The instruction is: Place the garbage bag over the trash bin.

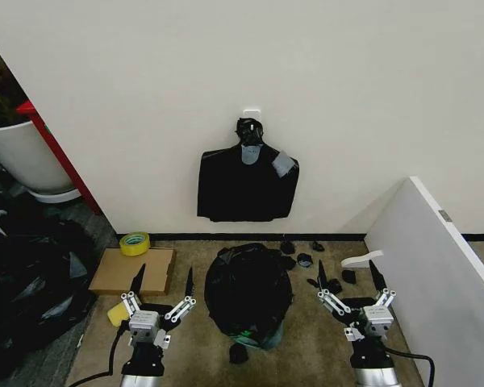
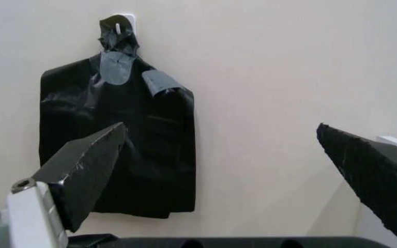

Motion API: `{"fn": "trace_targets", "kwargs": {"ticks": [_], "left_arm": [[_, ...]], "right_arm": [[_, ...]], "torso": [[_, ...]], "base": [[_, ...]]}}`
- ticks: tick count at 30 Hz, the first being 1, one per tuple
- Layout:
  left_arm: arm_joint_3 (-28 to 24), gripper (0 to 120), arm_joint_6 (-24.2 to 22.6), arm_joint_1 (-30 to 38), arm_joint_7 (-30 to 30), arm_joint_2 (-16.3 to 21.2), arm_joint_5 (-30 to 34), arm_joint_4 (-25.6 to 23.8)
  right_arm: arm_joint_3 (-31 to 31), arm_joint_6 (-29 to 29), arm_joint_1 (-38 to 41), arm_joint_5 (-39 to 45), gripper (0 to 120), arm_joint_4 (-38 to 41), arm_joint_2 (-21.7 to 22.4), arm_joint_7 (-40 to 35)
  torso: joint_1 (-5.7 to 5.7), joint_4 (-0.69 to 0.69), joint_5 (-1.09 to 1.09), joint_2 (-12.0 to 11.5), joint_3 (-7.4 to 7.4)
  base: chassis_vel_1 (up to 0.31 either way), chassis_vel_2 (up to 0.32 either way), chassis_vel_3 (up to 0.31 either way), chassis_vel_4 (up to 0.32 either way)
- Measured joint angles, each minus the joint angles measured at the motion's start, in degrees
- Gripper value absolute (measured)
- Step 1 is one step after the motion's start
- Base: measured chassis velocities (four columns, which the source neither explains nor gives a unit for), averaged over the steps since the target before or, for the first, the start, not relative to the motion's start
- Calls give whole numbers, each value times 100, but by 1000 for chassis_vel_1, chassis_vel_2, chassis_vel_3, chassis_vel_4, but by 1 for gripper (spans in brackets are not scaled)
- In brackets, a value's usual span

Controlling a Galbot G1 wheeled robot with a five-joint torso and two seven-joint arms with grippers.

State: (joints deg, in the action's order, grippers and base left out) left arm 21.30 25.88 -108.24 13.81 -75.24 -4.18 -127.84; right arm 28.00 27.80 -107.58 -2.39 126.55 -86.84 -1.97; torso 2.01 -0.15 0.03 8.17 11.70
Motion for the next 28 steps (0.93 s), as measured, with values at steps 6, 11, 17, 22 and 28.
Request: {"fn": "trace_targets", "kwargs": {"ticks": [6, 11, 17, 22, 28], "left_arm": [[-38, 100, 10, -10, 12, -34, -71, -3], [-63, 100, 21, -15, 26, -39, -126, -3], [-91, 100, 20, -2, 36, -42, -177, -4], [-128, 100, 17, 26, 48, -40, -206, -1], [-138, 100, -4, 87, 55, -12, -207, 2]], "right_arm": [[-14, -47, -14, -30, 100, 48, -26, -22], [-39, -70, -19, -58, 100, 70, -51, -37], [-51, -104, -16, -81, 100, 103, -64, -54], [-49, -121, -18, -92, 100, 122, -94, -71], [-88, -124, 7, -88, 100, 92, -127, -78]], "torso": [[0, 0, 0, 0, 0], [0, 0, 0, 0, 0], [0, 0, 0, 0, 0], [0, 0, 0, 0, 0], [0, 0, 0, 0, 0]], "base": [[0, 0, 0, 0], [0, 0, 0, 0], [0, 0, 0, 0], [0, 0, 0, 0], [0, 0, 0, 0]]}}
